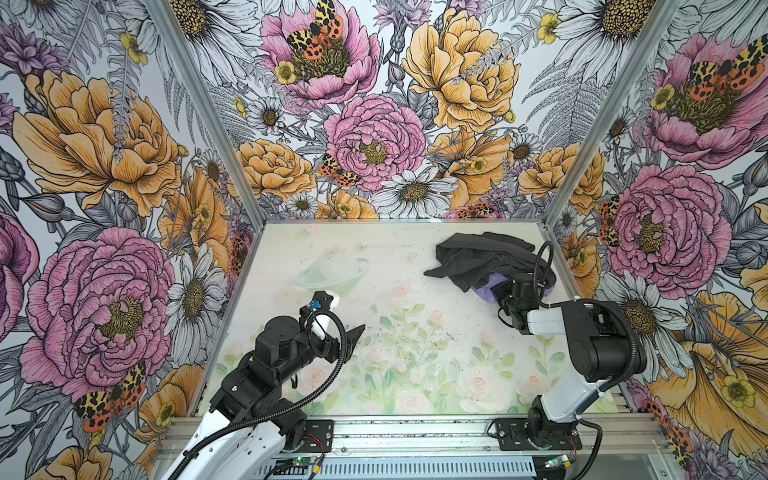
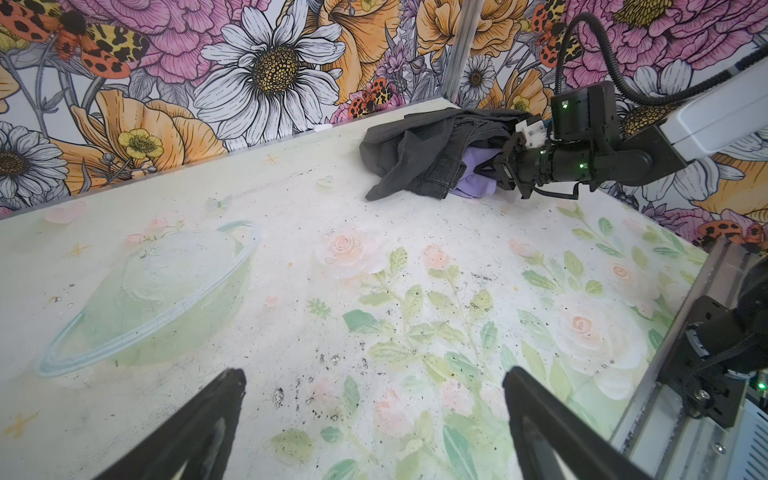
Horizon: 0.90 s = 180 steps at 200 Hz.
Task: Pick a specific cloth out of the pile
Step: 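Grasp the lavender shirt under the jeans with the right gripper while the left arm lifts, then pull the lavender shirt out from under the grey jeans with the right gripper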
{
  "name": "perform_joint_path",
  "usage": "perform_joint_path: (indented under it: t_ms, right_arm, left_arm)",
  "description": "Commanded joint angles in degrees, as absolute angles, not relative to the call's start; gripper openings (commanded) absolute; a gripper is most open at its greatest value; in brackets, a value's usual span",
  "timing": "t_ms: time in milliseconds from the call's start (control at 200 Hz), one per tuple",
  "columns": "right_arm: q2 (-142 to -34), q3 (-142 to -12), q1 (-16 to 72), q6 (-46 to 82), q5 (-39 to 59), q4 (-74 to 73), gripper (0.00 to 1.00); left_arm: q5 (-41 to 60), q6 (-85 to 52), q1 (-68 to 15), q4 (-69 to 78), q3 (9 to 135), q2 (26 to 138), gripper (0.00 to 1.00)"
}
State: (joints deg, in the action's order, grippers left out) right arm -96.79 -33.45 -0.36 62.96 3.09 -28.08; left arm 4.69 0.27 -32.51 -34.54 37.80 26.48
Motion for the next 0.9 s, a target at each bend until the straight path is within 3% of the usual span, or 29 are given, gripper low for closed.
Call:
perform_joint_path:
  t_ms: [0, 380, 896]
  right_arm:
    - [-92.9, -34.7, -0.7, 60.6, 3.2, -27.4, 0.00]
    - [-81.3, -40.2, -0.6, 53.6, 3.5, -14.9, 0.00]
    - [-74.3, -45.2, -0.6, 50.3, 4.5, -7.4, 0.00]
  left_arm:
    - [3.6, 1.2, -32.6, -34.6, 37.7, 26.2, 0.99]
    - [3.7, 1.2, -32.6, -34.6, 37.8, 26.0, 0.99]
    - [3.6, 1.1, -32.7, -34.6, 37.8, 25.6, 0.99]
